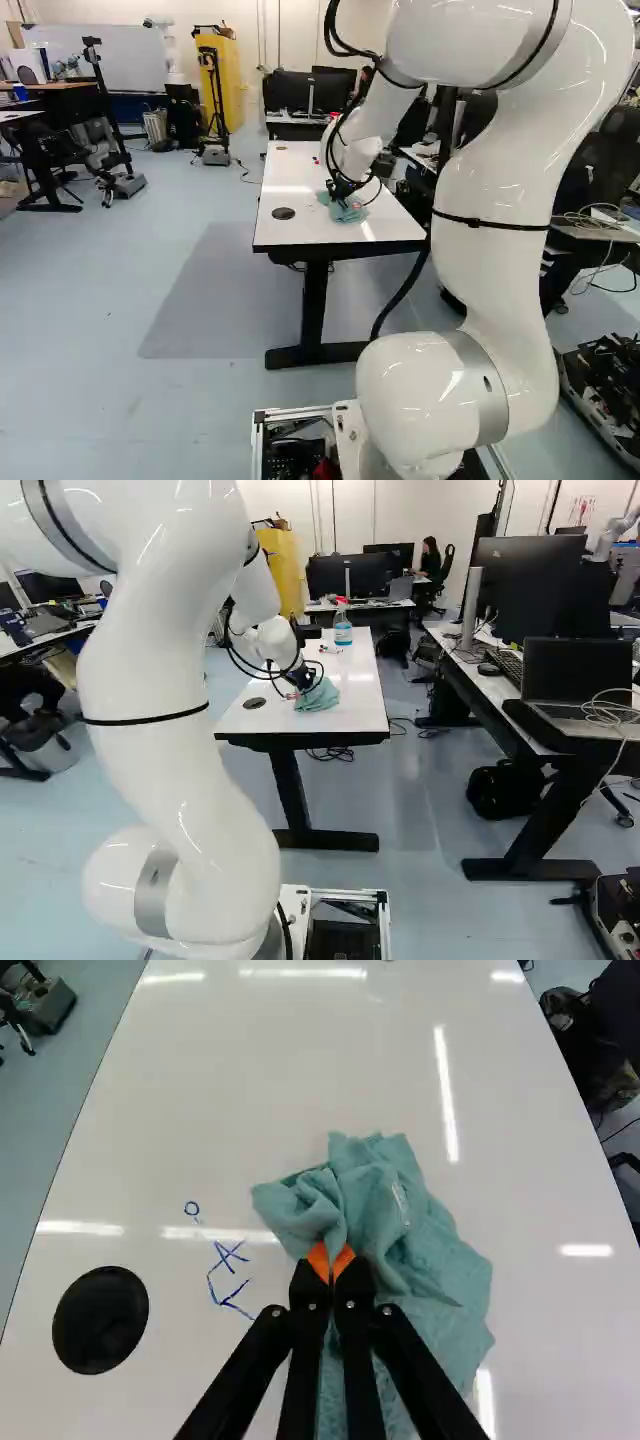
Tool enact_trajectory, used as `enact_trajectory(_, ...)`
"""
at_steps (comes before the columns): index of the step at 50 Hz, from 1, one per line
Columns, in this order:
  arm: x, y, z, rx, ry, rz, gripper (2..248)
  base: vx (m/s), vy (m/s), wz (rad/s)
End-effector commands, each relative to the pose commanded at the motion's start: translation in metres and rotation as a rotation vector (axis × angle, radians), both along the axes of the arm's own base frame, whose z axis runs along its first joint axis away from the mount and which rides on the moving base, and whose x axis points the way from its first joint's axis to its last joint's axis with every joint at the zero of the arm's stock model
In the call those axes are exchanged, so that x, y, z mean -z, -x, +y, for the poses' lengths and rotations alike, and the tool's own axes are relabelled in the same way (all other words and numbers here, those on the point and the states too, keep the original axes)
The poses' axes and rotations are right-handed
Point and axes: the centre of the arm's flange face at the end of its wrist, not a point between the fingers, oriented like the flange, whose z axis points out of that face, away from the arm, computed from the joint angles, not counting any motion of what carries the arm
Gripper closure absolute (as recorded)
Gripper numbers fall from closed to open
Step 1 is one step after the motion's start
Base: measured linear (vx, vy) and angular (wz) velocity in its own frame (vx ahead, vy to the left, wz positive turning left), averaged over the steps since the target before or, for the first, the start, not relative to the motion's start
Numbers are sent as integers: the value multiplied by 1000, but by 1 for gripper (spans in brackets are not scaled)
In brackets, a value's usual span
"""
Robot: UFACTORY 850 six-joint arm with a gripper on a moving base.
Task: Clean the table with the green towel
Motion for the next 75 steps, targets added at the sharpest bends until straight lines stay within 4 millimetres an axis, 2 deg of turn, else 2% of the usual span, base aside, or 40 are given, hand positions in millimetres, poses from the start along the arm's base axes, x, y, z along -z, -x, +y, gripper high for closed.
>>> enact_trajectory(16, 2, -26, 15, -26, 0, -15, 226, 0, 0, 0)
enact_trajectory(44, 4, -52, 61, -98, -2, -34, 226, 0, 0, 0)
enact_trajectory(59, 4, -49, 87, -139, -2, -35, 226, 0, 0, 0)
enact_trajectory(75, 3, -29, 107, -177, -2, -23, 226, 0, 0, 0)
